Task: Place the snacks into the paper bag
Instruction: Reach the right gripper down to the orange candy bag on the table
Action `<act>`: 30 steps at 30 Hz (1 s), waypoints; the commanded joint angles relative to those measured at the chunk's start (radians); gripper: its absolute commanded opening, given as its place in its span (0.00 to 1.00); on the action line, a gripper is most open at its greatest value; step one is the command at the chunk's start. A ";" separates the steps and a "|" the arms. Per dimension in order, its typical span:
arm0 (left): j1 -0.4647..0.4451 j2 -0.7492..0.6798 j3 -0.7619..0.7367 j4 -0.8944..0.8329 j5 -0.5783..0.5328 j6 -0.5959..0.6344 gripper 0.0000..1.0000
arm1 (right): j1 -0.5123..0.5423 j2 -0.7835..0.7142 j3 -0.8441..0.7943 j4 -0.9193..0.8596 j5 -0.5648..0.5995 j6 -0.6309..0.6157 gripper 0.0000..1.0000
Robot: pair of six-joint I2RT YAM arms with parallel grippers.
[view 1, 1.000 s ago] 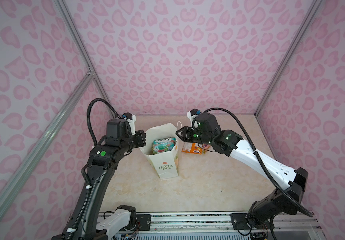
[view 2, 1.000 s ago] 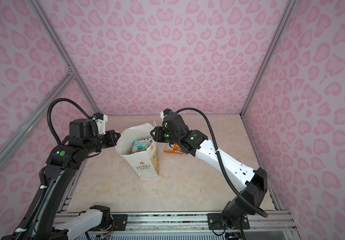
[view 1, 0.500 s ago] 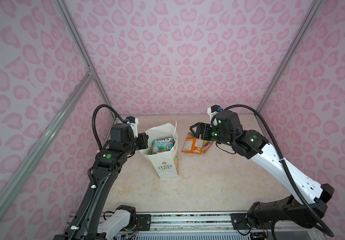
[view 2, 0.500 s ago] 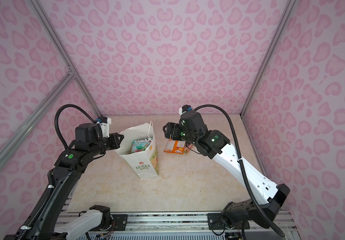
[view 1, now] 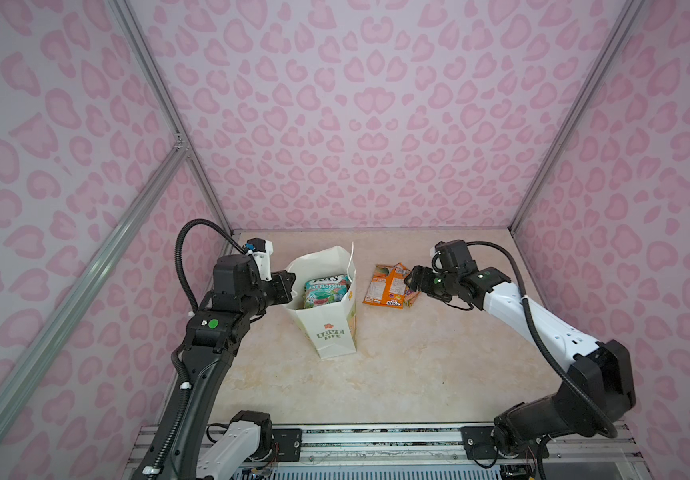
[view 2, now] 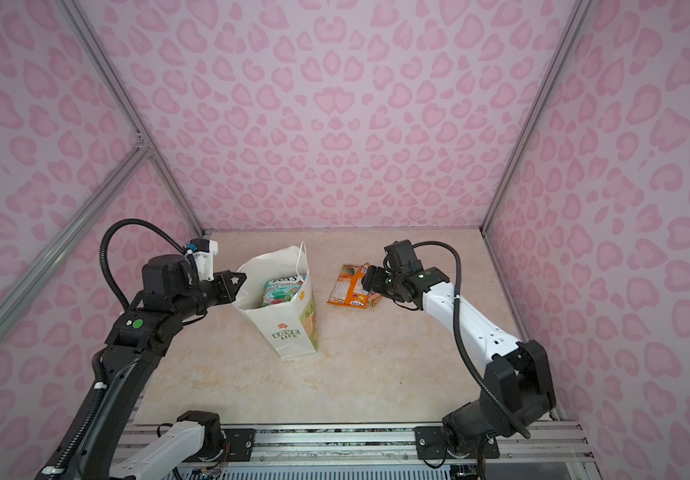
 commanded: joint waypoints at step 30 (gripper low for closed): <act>0.014 -0.004 -0.025 0.052 0.009 0.005 0.03 | -0.021 0.387 -0.159 0.635 -0.196 0.170 0.78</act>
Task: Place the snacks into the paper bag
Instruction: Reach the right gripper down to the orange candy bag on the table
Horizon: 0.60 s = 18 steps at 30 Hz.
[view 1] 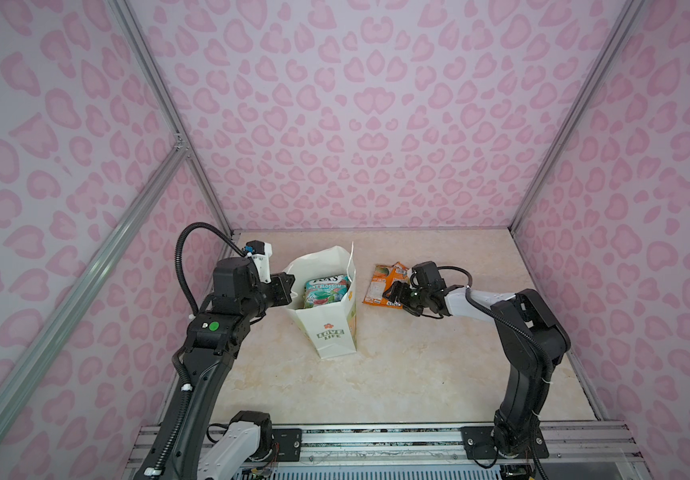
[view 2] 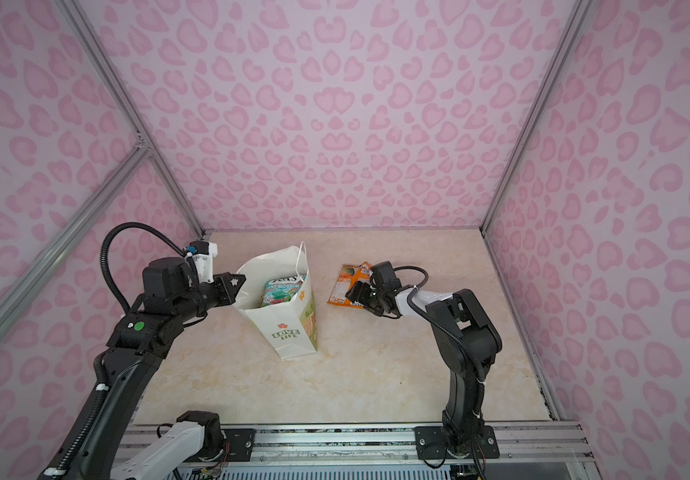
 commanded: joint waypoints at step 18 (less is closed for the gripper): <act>0.003 0.000 -0.004 0.032 0.018 0.003 0.03 | 0.004 0.114 0.010 0.197 -0.016 0.011 0.26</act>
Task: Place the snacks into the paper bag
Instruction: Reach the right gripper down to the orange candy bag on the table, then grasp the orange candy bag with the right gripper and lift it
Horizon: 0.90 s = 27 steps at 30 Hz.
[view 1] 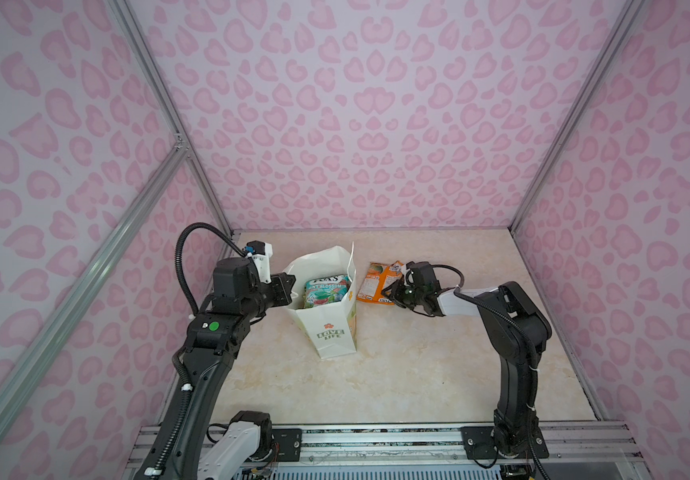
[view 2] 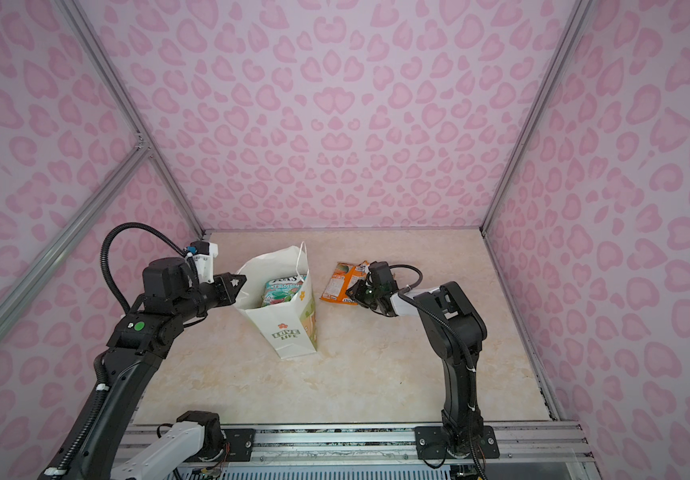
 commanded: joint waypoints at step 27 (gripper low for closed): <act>0.003 -0.005 -0.001 0.033 0.013 0.011 0.03 | 0.039 -0.428 0.061 -0.341 0.105 -0.106 0.05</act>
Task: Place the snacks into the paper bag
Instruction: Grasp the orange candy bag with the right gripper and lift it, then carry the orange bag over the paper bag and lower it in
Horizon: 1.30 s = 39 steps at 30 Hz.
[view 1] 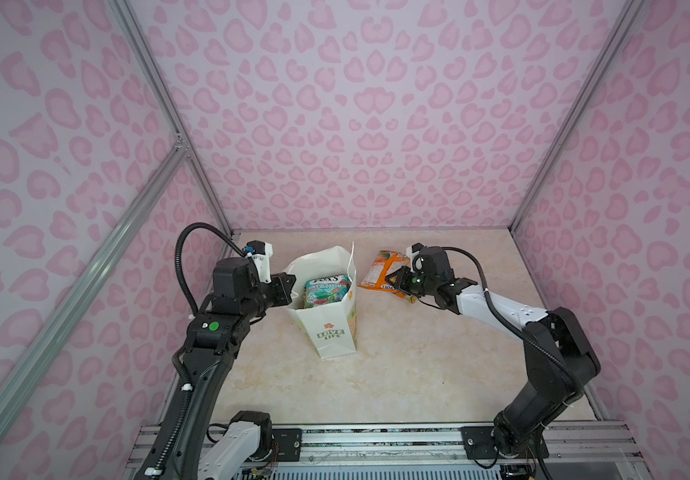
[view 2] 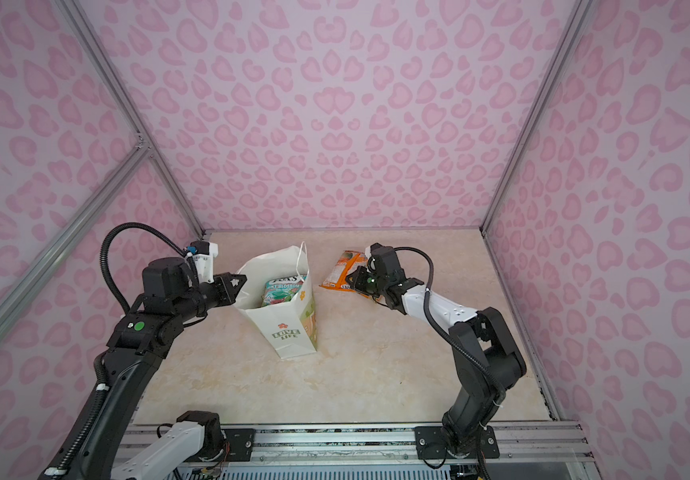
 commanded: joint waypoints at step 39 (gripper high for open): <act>-0.001 -0.084 -0.001 0.112 0.201 0.007 0.03 | 0.473 0.291 1.238 -1.150 0.434 -0.251 0.00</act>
